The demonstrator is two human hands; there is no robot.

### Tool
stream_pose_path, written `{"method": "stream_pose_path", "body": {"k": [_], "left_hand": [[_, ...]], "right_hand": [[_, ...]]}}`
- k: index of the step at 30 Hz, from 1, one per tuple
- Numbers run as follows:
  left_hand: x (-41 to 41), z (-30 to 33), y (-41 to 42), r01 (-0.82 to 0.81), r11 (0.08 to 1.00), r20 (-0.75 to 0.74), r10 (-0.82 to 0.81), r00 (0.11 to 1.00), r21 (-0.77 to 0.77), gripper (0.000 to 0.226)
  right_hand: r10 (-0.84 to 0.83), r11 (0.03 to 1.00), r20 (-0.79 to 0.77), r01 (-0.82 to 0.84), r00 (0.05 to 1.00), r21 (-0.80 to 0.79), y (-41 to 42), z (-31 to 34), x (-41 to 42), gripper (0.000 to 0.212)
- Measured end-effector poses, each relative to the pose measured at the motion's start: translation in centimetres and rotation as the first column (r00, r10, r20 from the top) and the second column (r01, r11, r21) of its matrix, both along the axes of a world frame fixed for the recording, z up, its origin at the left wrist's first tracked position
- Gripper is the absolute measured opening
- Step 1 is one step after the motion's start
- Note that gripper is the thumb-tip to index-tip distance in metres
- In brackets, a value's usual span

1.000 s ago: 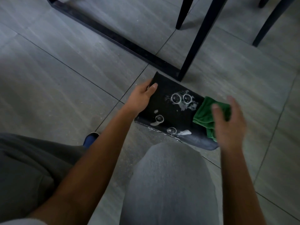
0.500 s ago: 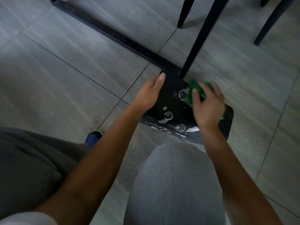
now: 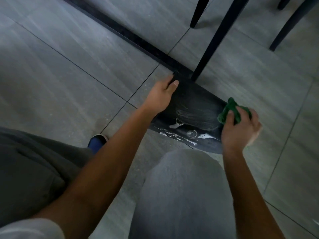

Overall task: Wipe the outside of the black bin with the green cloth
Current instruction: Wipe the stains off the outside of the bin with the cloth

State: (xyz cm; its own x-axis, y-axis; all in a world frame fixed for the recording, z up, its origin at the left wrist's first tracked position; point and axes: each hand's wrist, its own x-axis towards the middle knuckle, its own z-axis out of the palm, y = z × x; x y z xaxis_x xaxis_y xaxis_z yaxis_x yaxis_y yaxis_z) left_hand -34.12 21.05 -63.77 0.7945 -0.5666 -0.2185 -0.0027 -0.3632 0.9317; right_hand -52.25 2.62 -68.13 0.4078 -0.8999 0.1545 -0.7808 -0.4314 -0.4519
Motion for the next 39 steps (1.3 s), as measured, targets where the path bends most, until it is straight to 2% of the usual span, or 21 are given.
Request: {"method": "stream_pose_path", "body": {"k": [1,3,6,8,10,12,15,17,18,21,24,26,28,30,32,34,35,39], "left_hand": [[-0.4,0.0,-0.3,0.003,1.0,-0.012,-0.003,1.0,-0.002,0.037],[-1.4,0.9,-1.1,-0.014,0.999,-0.03,0.013,0.999,-0.032,0.037],[-1.5,2.5,-1.8,-0.05,0.994,-0.072,0.043,0.996,-0.098,0.049],[-0.8,3.1,-1.5,-0.065,0.992,-0.104,0.054,0.993,-0.107,0.048],[0.0,3.0,-0.8,-0.043,0.997,-0.06,0.039,0.997,-0.062,0.043],[0.5,2.5,-0.1,-0.007,1.0,-0.012,0.006,1.0,-0.008,0.042],[0.6,2.1,0.1,0.014,0.999,0.011,-0.015,1.0,0.035,0.039],[0.4,1.7,0.1,0.026,0.999,-0.003,-0.026,1.0,0.033,0.037],[-0.1,1.7,-0.1,0.021,0.999,-0.009,-0.02,1.0,0.025,0.037],[-0.8,1.8,-0.9,-0.007,1.0,-0.03,0.006,1.0,-0.002,0.044],[-0.6,2.5,-1.3,-0.01,1.0,-0.035,0.009,0.999,-0.029,0.046],[-0.1,2.5,-0.9,-0.022,0.999,-0.046,0.021,0.999,-0.028,0.047],[0.4,2.3,-0.2,-0.015,0.999,-0.025,0.016,1.0,0.037,0.05],[0.7,1.9,0.5,-0.001,0.997,-0.012,0.002,1.0,0.084,0.053],[0.7,1.5,0.6,0.006,0.995,-0.03,-0.003,1.0,0.098,0.053],[0.5,1.3,0.4,-0.017,0.996,-0.074,0.024,0.997,0.091,0.052],[0.4,1.3,0.2,-0.033,0.996,-0.09,0.041,0.995,0.087,0.051],[0.4,1.9,-0.8,-0.067,0.995,-0.123,0.076,0.989,0.076,0.052]], "right_hand": [[-0.016,1.0,-0.003,0.016,1.0,-0.003,0.2,0.6,1.5,0.035],[0.139,0.988,0.043,-0.136,0.989,-0.067,2.3,1.9,5.0,0.036],[0.468,0.869,0.081,-0.441,0.88,-0.226,6.8,3.2,8.1,0.034],[0.571,0.805,0.09,-0.535,0.816,-0.258,8.0,3.1,6.7,0.032],[0.568,0.807,0.113,-0.526,0.815,-0.268,6.7,1.4,3.3,0.029],[0.47,0.863,0.099,-0.433,0.877,-0.259,3.9,-0.5,-0.9,0.028],[0.119,0.992,0.058,-0.117,0.991,-0.04,-0.3,-1.1,-3.1,0.037],[-0.094,0.996,-0.006,0.094,0.996,0.012,-1.1,-0.6,-1.2,0.036],[-0.101,0.995,-0.014,0.101,0.995,-0.009,-0.8,-0.1,0.2,0.036],[0.149,0.975,0.07,-0.135,0.986,-0.179,2.1,1.5,5.3,0.034],[0.505,0.827,0.054,-0.465,0.861,-0.316,7.1,2.2,6.3,0.03],[0.627,0.739,0.01,-0.591,0.779,-0.325,8.3,1.5,3.7,0.031],[0.613,0.751,0.01,-0.578,0.79,-0.32,6.8,-0.5,-0.4,0.031],[0.503,0.825,0.003,-0.479,0.864,-0.299,3.5,-2.1,-3.8,0.033],[0.279,0.942,0.003,-0.273,0.96,-0.194,0.5,-2.4,-4.4,0.039],[0.068,0.992,-0.012,-0.069,0.998,-0.106,-0.6,-2.1,-2.8,0.039],[0.079,0.99,0.004,-0.078,0.997,-0.115,-0.2,-1.7,-1.7,0.037],[0.446,0.853,0.035,-0.412,0.895,-0.321,5.7,-0.2,2.9,0.028]]}}
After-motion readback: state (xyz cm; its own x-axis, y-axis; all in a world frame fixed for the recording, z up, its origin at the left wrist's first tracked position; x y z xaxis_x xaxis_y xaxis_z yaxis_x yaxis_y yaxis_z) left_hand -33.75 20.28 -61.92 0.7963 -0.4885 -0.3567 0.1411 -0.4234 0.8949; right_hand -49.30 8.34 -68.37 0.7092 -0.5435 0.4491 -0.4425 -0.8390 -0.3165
